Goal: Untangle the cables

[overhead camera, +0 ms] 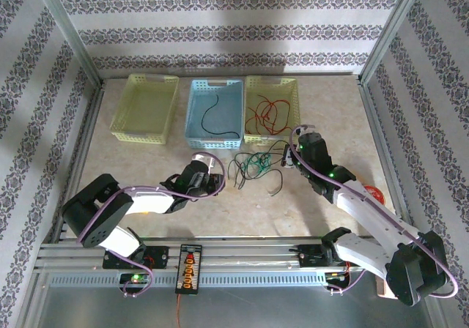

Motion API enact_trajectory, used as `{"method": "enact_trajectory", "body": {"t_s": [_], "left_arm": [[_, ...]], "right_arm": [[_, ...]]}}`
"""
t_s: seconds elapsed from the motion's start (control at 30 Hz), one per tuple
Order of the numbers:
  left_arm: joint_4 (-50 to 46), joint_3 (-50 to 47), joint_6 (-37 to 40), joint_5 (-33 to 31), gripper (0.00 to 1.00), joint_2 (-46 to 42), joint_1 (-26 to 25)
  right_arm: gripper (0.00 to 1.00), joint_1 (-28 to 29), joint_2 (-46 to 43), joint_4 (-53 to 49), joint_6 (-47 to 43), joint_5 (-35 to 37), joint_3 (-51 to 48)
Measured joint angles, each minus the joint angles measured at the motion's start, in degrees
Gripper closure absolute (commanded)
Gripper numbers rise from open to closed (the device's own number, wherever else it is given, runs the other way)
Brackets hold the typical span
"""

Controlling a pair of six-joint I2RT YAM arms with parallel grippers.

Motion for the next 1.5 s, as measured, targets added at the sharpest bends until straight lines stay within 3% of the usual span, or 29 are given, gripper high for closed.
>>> {"method": "enact_trajectory", "body": {"t_s": [0.13, 0.37, 0.47, 0.73, 0.87, 0.93, 1.0, 1.17, 1.5], "left_arm": [[-0.7, 0.9, 1.4, 6.1, 0.41, -1.4, 0.0], [-3.0, 14.0, 3.1, 15.9, 0.31, 3.4, -0.2], [-5.7, 20.4, 3.6, 14.1, 0.31, 8.4, -0.8], [-20.1, 31.0, 5.6, -1.0, 0.33, 20.0, -3.7], [-22.3, 32.1, 5.3, -4.9, 0.39, 21.9, -4.3], [-22.7, 32.8, 4.8, -7.2, 0.54, 22.7, -4.6], [-23.6, 33.3, 3.8, -9.6, 0.75, 23.3, -4.6], [-25.4, 34.9, 2.1, -12.5, 0.99, 24.3, -4.5], [-24.8, 34.2, 1.8, -13.0, 1.00, 24.2, -4.6]], "right_arm": [[1.00, 0.0, -0.3, 0.1, -1.3, -1.0, 0.0], [1.00, 0.2, -0.1, 0.3, -1.9, -2.5, 0.0], [1.00, 0.2, -0.1, 0.3, -1.9, -2.5, 0.0], [1.00, 0.1, -2.1, 0.2, -1.9, -2.6, 0.0], [1.00, -0.3, -2.7, 0.2, -1.7, -3.1, 0.0], [1.00, -0.8, -3.1, -0.2, -1.2, -3.2, 0.0], [1.00, -1.6, -4.1, -0.7, -0.7, -3.0, 0.0], [1.00, -4.2, -9.4, -2.9, 1.8, -0.6, 0.0], [1.00, -11.4, -19.4, -10.3, 5.2, 8.5, -0.3]]}}
